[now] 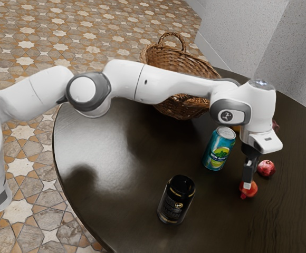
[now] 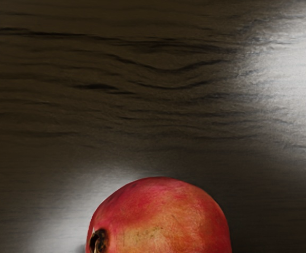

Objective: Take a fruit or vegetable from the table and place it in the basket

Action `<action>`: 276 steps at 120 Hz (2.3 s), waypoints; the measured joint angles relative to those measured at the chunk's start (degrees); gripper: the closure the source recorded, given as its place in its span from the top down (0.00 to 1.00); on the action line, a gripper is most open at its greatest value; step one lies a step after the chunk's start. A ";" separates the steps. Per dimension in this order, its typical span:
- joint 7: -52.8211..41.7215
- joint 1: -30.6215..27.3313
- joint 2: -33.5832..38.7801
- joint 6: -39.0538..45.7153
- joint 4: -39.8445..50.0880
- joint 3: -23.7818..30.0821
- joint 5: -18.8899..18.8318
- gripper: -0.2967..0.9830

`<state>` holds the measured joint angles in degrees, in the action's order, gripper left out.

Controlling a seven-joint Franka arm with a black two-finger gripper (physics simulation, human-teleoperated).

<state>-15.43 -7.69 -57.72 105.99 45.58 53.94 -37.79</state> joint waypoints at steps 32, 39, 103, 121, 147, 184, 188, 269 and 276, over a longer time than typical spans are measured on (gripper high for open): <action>0.07 0.79 -1.36 1.26 0.57 -0.44 1.94 0.77; 0.07 0.88 -1.47 1.43 0.57 -0.55 1.84 0.77; 0.89 1.10 -1.50 1.99 1.01 -1.43 1.59 0.50; 1.36 0.31 5.28 1.89 3.12 -4.85 3.39 0.48; 1.88 -1.71 29.02 0.64 16.17 -16.57 10.43 0.49; 2.18 -5.20 50.10 -6.09 30.96 -35.37 20.12 0.48; 2.17 -6.19 50.60 -6.75 31.53 -36.14 20.92 0.48; 0.26 -28.00 44.60 -14.19 26.04 -28.03 20.54 0.48; -0.02 -30.03 43.27 -14.31 25.06 -25.82 19.62 0.48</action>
<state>-15.45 -37.72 -14.45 91.69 70.64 28.12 -18.17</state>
